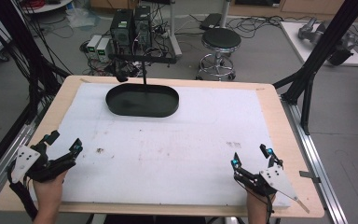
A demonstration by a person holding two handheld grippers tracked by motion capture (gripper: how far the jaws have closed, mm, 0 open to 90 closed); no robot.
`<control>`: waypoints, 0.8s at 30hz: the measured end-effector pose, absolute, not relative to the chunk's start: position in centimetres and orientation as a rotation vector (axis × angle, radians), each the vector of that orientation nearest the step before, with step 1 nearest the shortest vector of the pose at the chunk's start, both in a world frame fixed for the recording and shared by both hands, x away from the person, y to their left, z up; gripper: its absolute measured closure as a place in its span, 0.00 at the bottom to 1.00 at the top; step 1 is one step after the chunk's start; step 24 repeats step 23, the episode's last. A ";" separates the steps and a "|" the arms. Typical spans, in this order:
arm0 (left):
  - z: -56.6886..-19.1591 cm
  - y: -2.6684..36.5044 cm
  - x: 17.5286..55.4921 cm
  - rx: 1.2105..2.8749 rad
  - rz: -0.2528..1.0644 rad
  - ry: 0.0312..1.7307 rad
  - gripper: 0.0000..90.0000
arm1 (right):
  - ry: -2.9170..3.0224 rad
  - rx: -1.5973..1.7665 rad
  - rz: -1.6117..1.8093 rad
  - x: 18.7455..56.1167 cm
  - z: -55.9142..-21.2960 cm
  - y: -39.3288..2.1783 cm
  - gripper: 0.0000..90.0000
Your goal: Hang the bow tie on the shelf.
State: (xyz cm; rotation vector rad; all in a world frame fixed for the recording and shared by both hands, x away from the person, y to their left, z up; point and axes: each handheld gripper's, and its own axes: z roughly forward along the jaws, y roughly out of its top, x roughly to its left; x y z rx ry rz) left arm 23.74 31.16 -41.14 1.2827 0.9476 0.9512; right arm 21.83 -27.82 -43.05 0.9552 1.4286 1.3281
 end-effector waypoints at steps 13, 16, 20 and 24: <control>-41.0 31.2 23.7 1.284 0.946 0.943 0.19 | 1.424 0.947 1.323 21.7 -42.9 -27.8 0.12; -41.0 31.1 23.7 1.287 0.941 0.944 0.19 | 1.423 0.949 1.318 21.6 -42.9 -27.8 0.12; -41.1 30.9 23.7 1.293 0.939 0.944 0.19 | 1.425 0.945 1.315 21.7 -42.9 -27.8 0.12; -41.1 30.8 23.9 1.291 0.936 0.944 0.19 | 1.431 0.943 1.317 21.7 -42.9 -27.7 0.12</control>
